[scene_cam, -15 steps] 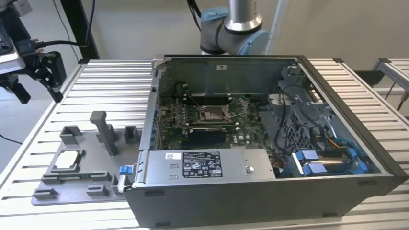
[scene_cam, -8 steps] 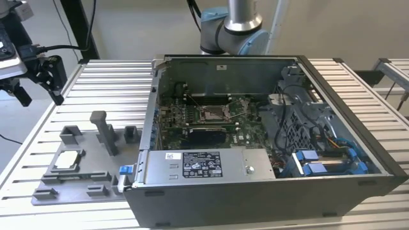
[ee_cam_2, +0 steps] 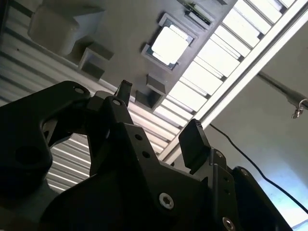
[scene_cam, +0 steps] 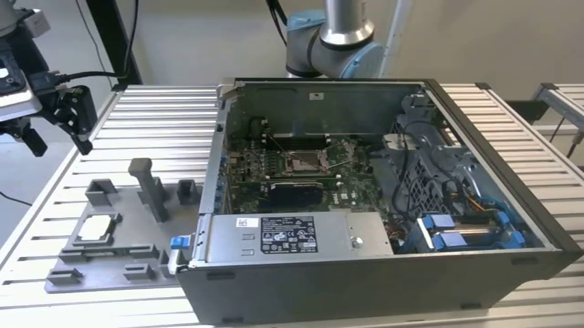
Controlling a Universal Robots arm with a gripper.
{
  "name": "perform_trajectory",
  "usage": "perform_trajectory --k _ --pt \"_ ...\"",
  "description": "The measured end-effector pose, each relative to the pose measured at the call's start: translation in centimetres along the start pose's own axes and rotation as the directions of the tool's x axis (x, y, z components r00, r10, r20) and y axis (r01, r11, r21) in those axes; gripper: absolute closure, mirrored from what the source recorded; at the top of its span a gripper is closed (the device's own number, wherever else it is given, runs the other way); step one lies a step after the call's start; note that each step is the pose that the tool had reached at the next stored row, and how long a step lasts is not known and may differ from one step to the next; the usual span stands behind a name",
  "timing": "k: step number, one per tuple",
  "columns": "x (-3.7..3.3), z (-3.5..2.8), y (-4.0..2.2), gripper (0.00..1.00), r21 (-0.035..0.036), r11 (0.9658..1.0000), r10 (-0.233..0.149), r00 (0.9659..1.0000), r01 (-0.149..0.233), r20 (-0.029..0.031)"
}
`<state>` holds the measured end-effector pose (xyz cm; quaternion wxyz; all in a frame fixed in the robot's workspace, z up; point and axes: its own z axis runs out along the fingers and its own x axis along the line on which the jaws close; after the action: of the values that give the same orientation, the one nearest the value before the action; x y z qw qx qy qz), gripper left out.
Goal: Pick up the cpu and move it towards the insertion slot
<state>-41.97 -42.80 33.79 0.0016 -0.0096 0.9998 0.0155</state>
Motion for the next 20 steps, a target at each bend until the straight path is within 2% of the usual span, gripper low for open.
perform_trajectory --k 6,20 --pt "0.13 0.63 -0.02 0.00 -0.0001 1.0000 0.000 1.0000 0.000 0.0002" --pt "0.13 0.76 -0.02 0.00 -0.0005 1.0000 0.000 1.0000 0.000 -0.0004"
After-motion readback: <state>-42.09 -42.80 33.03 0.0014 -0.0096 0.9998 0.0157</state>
